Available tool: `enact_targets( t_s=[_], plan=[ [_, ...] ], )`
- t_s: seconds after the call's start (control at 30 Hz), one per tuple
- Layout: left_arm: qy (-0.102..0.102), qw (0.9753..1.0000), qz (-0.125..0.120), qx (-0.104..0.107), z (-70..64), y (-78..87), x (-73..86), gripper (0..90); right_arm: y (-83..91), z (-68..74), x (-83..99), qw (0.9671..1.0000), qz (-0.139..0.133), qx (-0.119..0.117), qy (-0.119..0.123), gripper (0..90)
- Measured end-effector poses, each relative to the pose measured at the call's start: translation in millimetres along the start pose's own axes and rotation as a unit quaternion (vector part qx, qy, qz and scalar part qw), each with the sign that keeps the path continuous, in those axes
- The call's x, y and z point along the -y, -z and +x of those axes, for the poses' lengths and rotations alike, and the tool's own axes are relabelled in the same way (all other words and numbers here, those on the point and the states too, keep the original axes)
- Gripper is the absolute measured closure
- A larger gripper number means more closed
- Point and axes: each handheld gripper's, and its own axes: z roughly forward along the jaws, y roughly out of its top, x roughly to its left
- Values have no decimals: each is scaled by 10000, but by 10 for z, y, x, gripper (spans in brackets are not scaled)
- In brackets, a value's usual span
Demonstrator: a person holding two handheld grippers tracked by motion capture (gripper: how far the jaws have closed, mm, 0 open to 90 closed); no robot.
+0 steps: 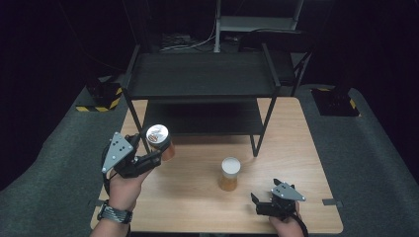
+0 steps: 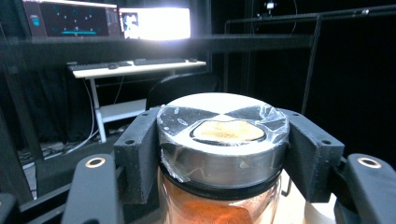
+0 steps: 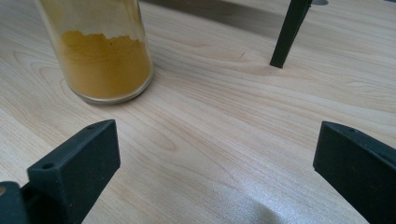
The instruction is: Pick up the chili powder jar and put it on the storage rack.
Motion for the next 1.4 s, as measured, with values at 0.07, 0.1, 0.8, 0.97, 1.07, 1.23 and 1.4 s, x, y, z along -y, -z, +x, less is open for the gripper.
enact_targets(
  t_s=[0.07, 0.1, 0.8, 0.97, 1.07, 1.23, 1.4],
  plan=[
    [-29, 10000, -52, -5, 5, -6, -53, 349, 0, 0, 0, 10000, 0, -1, 5, 0],
    [-33, 10000, -80, 4, 10, -10, -80, 349, 1, 0, 1, 10000, -3, -2, 5, 0],
    [-35, 9986, -522, 78, 50, -161, -616, 349, 0, -14, 3, 10000, -6, -26, -25, 0],
    [-14, 9984, -570, 26, 93, -234, -756, 349, -2, -10, 0, 10000, 1, -20, -4, 0],
    [24, 9981, -609, 6, 136, -272, -833, 349, -4, -9, -2, 10000, 6, -12, -5, 0],
    [-4, 9979, -648, -56, 179, -344, -951, 349, -2, -7, -2, 10000, 5, -13, -7, 0],
    [-35, 9973, -722, -131, 199, -433, -1013, 349, -2, -11, -2, 10000, 7, -23, -4, 0]
  ],
)
